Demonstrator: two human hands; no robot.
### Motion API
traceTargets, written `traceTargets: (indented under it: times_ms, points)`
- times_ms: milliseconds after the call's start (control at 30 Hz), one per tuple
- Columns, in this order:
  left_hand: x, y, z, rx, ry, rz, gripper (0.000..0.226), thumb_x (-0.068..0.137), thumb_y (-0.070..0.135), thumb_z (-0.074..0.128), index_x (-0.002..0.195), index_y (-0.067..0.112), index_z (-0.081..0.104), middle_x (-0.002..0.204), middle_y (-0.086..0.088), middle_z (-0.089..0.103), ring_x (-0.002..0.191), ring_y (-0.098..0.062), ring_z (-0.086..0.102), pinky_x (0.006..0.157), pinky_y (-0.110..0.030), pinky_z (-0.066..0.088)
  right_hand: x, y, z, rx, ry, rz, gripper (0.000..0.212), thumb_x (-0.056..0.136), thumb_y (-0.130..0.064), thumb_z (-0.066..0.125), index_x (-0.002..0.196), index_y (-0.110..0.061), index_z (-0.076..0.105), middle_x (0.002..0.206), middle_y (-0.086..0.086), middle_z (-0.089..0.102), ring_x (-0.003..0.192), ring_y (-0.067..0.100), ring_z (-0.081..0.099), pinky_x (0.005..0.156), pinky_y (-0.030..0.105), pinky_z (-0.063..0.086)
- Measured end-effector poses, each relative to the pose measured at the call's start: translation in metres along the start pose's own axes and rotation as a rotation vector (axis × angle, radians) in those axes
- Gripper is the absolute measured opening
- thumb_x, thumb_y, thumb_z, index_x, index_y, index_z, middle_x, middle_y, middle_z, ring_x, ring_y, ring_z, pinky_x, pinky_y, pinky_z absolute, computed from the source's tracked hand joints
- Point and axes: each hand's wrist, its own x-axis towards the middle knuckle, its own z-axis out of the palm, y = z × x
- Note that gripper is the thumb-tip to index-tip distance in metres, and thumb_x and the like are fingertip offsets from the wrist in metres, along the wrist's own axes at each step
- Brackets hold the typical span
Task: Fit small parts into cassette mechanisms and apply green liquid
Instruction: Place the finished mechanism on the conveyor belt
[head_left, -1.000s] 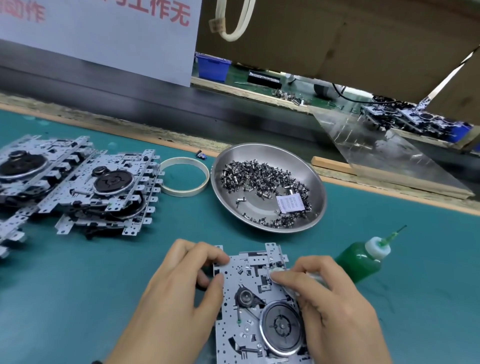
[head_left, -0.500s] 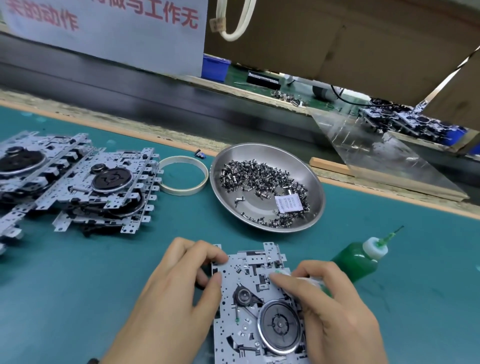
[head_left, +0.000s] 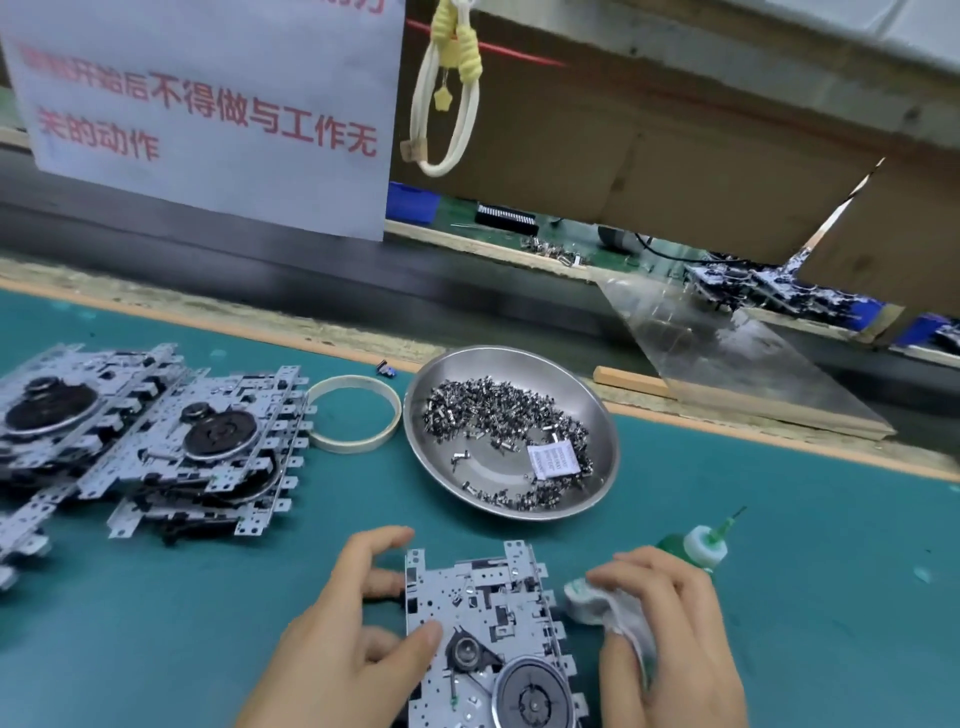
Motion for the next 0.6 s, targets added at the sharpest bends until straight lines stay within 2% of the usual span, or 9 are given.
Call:
traceTargets:
  times_ms: [100, 167, 267, 367, 433, 467, 500, 567, 600]
  points:
    - [0.001, 0.001, -0.004, -0.143, -0.010, -0.021, 0.051, 0.077, 0.000, 0.067, 0.107, 0.039, 0.051, 0.090, 0.006, 0.065, 0.047, -0.017, 0.061, 0.051, -0.015, 0.046, -0.003, 0.003, 0.001, -0.056, -0.072, -0.002, 0.032, 0.063, -0.015, 0.041, 0.081, -0.037, 0.056, 0.102, -0.013, 0.049, 0.087, -0.001, 0.047, 0.079, -0.004, 0.030]
    - [0.000, 0.002, -0.009, -0.226, 0.013, -0.014, 0.052, 0.075, -0.008, 0.066, 0.106, 0.032, 0.057, 0.084, -0.002, 0.069, 0.048, -0.022, 0.059, 0.048, -0.015, 0.047, -0.003, 0.000, 0.000, -0.116, -0.112, -0.027, 0.035, 0.059, -0.024, 0.041, 0.080, -0.029, 0.068, 0.109, -0.006, 0.059, 0.084, 0.011, 0.042, 0.087, -0.002, 0.022]
    - [0.000, 0.006, -0.018, -0.258, 0.099, 0.035, 0.056, 0.073, -0.013, 0.065, 0.102, 0.035, 0.059, 0.079, 0.000, 0.071, 0.048, -0.024, 0.058, 0.051, -0.018, 0.049, 0.003, -0.014, -0.007, -0.148, -0.093, -0.021, 0.042, 0.055, -0.030, 0.039, 0.072, -0.019, 0.076, 0.100, 0.006, 0.070, 0.080, 0.019, 0.046, 0.094, 0.000, 0.017]
    - [-0.003, 0.015, -0.022, -0.154, 0.191, 0.158, 0.069, 0.071, -0.009, 0.069, 0.091, 0.056, 0.058, 0.082, 0.007, 0.069, 0.036, -0.013, 0.049, 0.069, -0.034, 0.046, 0.002, -0.019, -0.011, -0.079, -0.134, 0.002, 0.041, 0.057, -0.037, 0.042, 0.090, -0.038, 0.065, 0.113, -0.012, 0.063, 0.082, 0.011, 0.046, 0.094, -0.005, 0.015]
    - [-0.005, 0.023, -0.024, -0.053, 0.217, 0.261, 0.076, 0.068, -0.007, 0.072, 0.090, 0.064, 0.054, 0.082, 0.016, 0.067, 0.033, -0.009, 0.048, 0.073, -0.037, 0.048, 0.006, -0.018, -0.016, -0.063, -0.316, 0.087, 0.052, 0.065, -0.043, 0.044, 0.117, -0.043, 0.048, 0.133, -0.026, 0.042, 0.094, -0.003, 0.045, 0.092, -0.007, 0.019]
    - [-0.006, 0.027, -0.026, -0.024, 0.227, 0.318, 0.079, 0.067, -0.008, 0.072, 0.094, 0.064, 0.054, 0.084, 0.017, 0.067, 0.033, -0.009, 0.048, 0.070, -0.033, 0.049, 0.008, -0.021, -0.018, 0.028, -0.490, 0.216, 0.049, 0.074, -0.044, 0.048, 0.120, -0.057, 0.041, 0.137, -0.034, 0.029, 0.102, -0.010, 0.044, 0.090, -0.006, 0.024]
    - [-0.006, 0.032, -0.029, -0.008, 0.236, 0.373, 0.081, 0.066, -0.008, 0.073, 0.098, 0.063, 0.054, 0.086, 0.015, 0.068, 0.032, -0.009, 0.049, 0.062, -0.026, 0.050, 0.012, -0.021, -0.020, 0.204, -0.607, 0.411, 0.039, 0.085, -0.035, 0.051, 0.111, -0.062, 0.040, 0.135, -0.033, 0.029, 0.104, -0.014, 0.046, 0.086, -0.003, 0.031]
    - [-0.007, 0.046, -0.035, -0.012, 0.224, 0.454, 0.081, 0.066, -0.007, 0.072, 0.108, 0.060, 0.053, 0.091, 0.011, 0.070, 0.034, -0.013, 0.053, 0.042, -0.020, 0.046, 0.021, -0.019, -0.027, 0.581, -0.676, 0.681, 0.049, 0.090, -0.010, 0.056, 0.116, -0.047, 0.038, 0.124, -0.023, 0.047, 0.091, -0.016, 0.057, 0.077, 0.003, 0.040]
    - [-0.008, 0.056, -0.037, -0.032, 0.197, 0.486, 0.077, 0.067, -0.001, 0.072, 0.110, 0.059, 0.052, 0.094, 0.011, 0.070, 0.038, -0.020, 0.058, 0.035, -0.024, 0.046, 0.024, -0.020, -0.032, 0.741, -0.690, 0.748, 0.045, 0.086, -0.002, 0.061, 0.114, -0.036, 0.050, 0.113, -0.013, 0.059, 0.082, -0.011, 0.063, 0.073, 0.006, 0.043]
